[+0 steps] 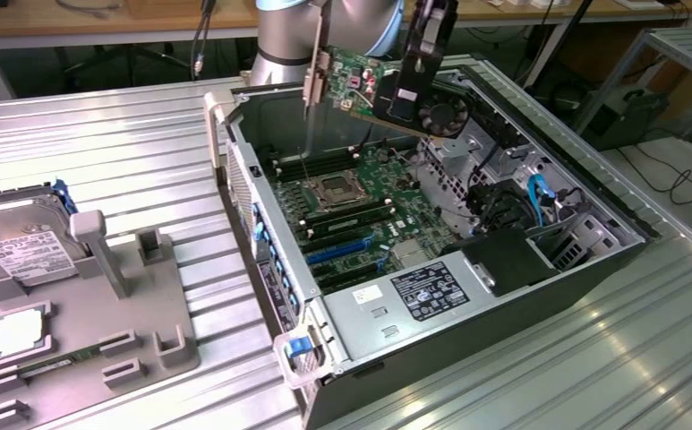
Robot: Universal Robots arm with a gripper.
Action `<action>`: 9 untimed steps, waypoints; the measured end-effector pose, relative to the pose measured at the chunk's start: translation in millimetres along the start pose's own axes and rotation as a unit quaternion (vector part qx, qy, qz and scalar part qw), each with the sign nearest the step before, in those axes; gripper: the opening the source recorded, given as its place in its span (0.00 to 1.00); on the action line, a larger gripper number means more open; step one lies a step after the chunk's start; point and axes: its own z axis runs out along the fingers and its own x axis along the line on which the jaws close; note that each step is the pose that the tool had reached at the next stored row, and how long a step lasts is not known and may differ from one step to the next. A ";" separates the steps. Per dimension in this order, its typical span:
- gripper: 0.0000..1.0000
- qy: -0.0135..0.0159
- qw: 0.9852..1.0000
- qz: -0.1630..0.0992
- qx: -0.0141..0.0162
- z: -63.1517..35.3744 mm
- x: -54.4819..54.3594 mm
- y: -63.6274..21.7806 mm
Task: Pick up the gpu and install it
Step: 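Insert the gpu into the slot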
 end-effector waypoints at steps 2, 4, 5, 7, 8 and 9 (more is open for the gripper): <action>0.28 0.000 1.000 -0.008 0.000 0.0 0.0 0.0; 0.28 0.000 1.000 -0.016 0.000 0.0 0.0 0.0; 0.28 0.000 1.000 -0.020 0.000 0.0 0.0 0.0; 0.28 0.001 1.000 -0.030 0.000 0.0 0.0 0.0; 0.28 0.001 0.999 -0.036 0.000 0.0 0.0 0.0; 0.28 0.001 0.999 -0.040 0.000 0.0 0.0 0.0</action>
